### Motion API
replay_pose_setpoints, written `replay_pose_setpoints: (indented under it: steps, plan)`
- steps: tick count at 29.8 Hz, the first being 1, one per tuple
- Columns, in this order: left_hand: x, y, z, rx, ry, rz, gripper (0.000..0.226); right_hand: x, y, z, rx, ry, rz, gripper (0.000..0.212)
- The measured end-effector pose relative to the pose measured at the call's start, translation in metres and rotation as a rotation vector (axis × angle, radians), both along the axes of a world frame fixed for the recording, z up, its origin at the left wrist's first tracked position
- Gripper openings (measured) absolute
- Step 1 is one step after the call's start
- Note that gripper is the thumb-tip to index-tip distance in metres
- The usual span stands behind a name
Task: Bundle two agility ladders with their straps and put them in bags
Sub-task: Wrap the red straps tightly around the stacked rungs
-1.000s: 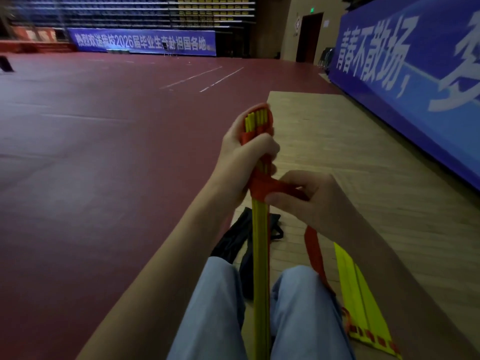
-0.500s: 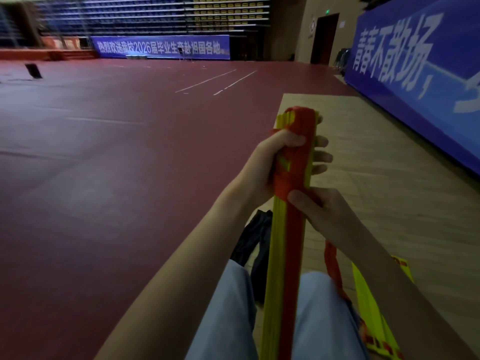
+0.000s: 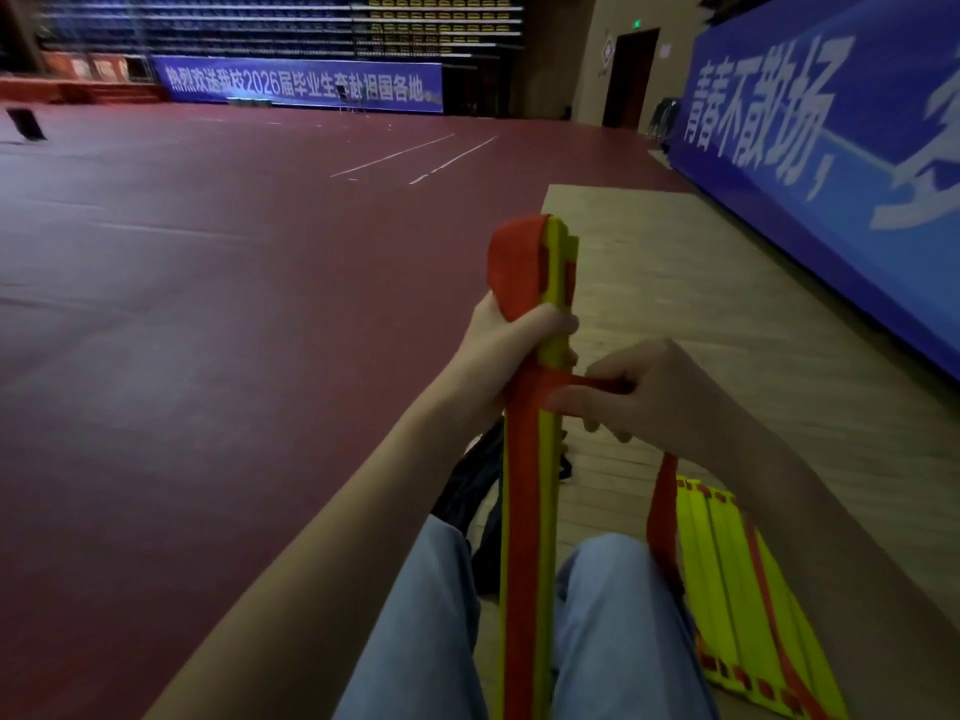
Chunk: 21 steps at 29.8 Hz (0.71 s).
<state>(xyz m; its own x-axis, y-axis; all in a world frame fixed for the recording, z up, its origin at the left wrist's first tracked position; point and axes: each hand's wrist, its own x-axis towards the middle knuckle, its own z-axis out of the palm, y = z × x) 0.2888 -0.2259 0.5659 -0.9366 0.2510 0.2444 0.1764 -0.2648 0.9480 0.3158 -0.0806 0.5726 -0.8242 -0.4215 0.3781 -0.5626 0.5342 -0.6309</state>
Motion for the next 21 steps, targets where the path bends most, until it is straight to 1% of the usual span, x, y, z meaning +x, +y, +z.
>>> replay_pose_setpoints:
  steps: [1,2,3,4,5,7,9,10,11,13,14,16,17,19,21]
  plan:
    - [-0.001,-0.001,-0.001,0.055,-0.009,-0.066,0.048,-0.001,0.002,-0.002,-0.056,-0.008,0.010,0.036]
    - [-0.003,-0.001,-0.002,0.103,-0.007,-0.133,0.054,-0.002,0.002,-0.006,-0.129,-0.036,0.017,0.030]
    - [-0.005,0.000,-0.003,0.142,-0.007,-0.201,0.057,-0.004,0.002,-0.012,-0.216,-0.081,0.026,0.022]
    - [-0.006,0.001,-0.005,0.172,-0.008,-0.259,0.058,-0.005,0.000,-0.018,-0.288,-0.133,0.030,0.021]
    - [-0.006,0.002,-0.005,0.199,-0.015,-0.297,0.058,-0.008,-0.003,-0.023,-0.333,-0.182,0.056,0.025]
    - [-0.007,0.006,-0.007,0.222,-0.052,-0.308,0.058,-0.010,-0.006,-0.037,-0.366,-0.328,0.124,0.045]
    - [-0.008,0.005,-0.007,0.205,-0.050,-0.299,0.066,-0.014,-0.008,-0.047,-0.438,-0.528,0.196,0.059]
    - [-0.008,0.004,-0.006,0.163,-0.022,-0.289,0.071,-0.015,-0.008,-0.051,-0.476,-0.567,0.223,0.063]
    - [-0.010,0.003,-0.006,0.102,-0.001,-0.269,0.073,-0.018,-0.008,-0.055,-0.511,-0.575,0.226,0.067]
    - [-0.013,0.003,-0.011,-0.063,0.003,-0.190,0.077,-0.015,-0.009,-0.056,-0.573,-0.578,0.144,0.073]
    - [-0.012,0.004,-0.017,-0.143,-0.014,-0.149,0.077,-0.014,-0.010,-0.054,-0.613,-0.576,0.077,0.065]
    - [-0.008,0.007,-0.040,-0.201,-0.080,-0.098,0.072,-0.013,-0.009,-0.047,-0.654,-0.533,-0.058,0.038]
    - [-0.002,0.009,-0.054,-0.179,-0.111,-0.081,0.068,-0.015,-0.008,-0.044,-0.623,-0.489,-0.122,0.035]
    - [0.014,0.018,-0.081,-0.185,-0.128,-0.046,0.046,-0.022,-0.004,-0.044,-0.509,-0.363,-0.211,0.036]
    - [0.031,0.029,-0.102,-0.236,-0.138,0.014,0.040,-0.028,0.000,-0.048,-0.423,-0.278,-0.271,0.039]
